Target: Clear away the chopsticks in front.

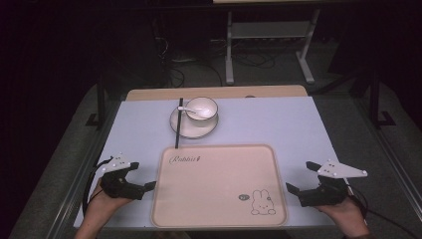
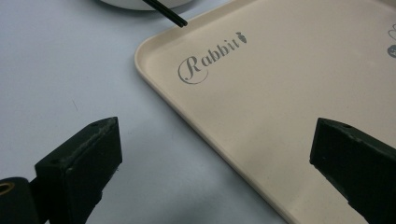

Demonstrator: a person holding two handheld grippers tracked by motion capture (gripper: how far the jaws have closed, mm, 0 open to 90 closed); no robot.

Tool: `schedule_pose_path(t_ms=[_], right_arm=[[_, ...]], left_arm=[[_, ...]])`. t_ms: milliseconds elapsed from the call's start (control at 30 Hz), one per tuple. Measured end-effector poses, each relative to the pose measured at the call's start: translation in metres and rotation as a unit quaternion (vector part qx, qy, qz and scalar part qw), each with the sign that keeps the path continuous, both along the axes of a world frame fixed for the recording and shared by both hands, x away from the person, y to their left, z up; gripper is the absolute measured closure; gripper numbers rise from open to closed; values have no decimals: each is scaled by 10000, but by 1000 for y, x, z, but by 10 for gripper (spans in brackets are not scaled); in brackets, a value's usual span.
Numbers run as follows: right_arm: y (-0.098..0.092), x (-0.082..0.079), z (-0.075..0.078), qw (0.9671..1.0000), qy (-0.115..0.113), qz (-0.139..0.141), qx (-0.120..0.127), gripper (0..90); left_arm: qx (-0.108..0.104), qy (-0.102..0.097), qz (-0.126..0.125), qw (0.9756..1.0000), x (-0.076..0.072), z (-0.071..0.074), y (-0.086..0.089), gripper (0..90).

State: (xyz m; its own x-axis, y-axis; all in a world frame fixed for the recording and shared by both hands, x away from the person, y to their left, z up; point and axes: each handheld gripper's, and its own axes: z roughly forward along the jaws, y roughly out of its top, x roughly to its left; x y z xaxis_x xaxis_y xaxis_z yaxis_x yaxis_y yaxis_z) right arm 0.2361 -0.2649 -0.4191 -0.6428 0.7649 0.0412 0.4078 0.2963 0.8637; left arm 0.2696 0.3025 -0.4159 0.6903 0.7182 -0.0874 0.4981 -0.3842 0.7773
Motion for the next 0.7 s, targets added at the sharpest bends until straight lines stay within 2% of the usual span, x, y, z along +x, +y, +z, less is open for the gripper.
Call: schedule_pose_path(t_ms=[67,300,400,700], right_arm=[[0,1,0,10000,67,-11,39,0],[-1,4,0,9999,88,5,69,0],[-2,4,-1,9999,136,7,59,0],[-2,5,1,9999,116,-42,4,0]], left_arm=[[-3,16,29,10000,3,2,0,16],[27,14,27,10000,12,3,-2,16],[114,29,-12,9999,17,2,-6,16],[142,30,35,9999,26,3,-12,16]])
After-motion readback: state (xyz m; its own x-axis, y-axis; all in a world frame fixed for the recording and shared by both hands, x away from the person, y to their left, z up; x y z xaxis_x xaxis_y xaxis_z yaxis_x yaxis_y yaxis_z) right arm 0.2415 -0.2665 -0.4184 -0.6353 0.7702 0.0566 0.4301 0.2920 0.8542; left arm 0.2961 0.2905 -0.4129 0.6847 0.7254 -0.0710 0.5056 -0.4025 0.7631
